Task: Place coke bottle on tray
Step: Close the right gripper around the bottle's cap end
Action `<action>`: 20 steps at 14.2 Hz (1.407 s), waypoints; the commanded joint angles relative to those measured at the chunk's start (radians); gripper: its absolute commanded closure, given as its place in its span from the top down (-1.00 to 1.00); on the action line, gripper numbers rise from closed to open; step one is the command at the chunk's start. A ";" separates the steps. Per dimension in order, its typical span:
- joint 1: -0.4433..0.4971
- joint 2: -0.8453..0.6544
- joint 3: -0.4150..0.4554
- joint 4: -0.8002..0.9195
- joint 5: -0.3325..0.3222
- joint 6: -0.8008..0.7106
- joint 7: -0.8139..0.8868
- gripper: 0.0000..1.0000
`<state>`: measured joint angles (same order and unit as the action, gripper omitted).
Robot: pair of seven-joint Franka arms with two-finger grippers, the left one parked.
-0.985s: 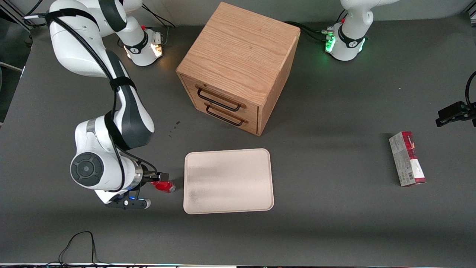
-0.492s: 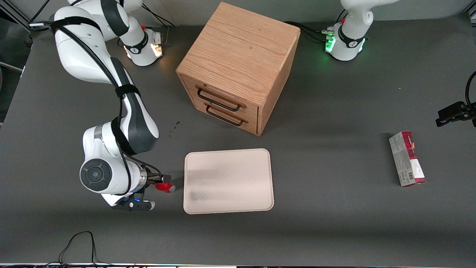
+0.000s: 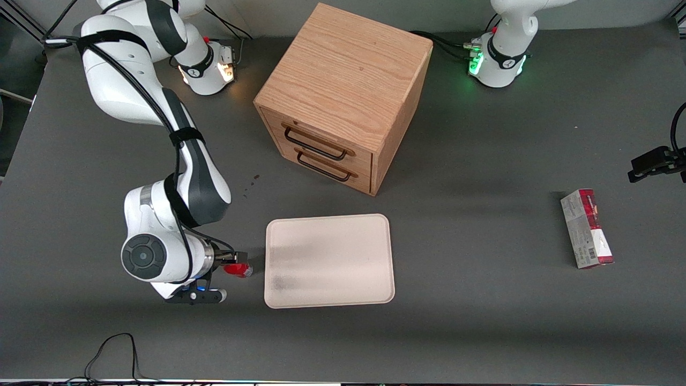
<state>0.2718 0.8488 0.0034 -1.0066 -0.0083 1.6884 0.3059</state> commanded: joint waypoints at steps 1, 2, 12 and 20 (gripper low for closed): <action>0.003 0.027 -0.005 0.029 -0.010 0.002 -0.022 0.98; 0.003 0.027 -0.005 0.029 -0.010 0.002 -0.022 0.98; 0.003 0.027 -0.005 0.028 -0.001 -0.006 -0.013 -1.00; 0.003 0.007 -0.005 0.032 0.001 -0.079 0.024 -1.00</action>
<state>0.2718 0.8647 0.0036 -1.0013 -0.0063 1.6715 0.3092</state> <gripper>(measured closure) 0.687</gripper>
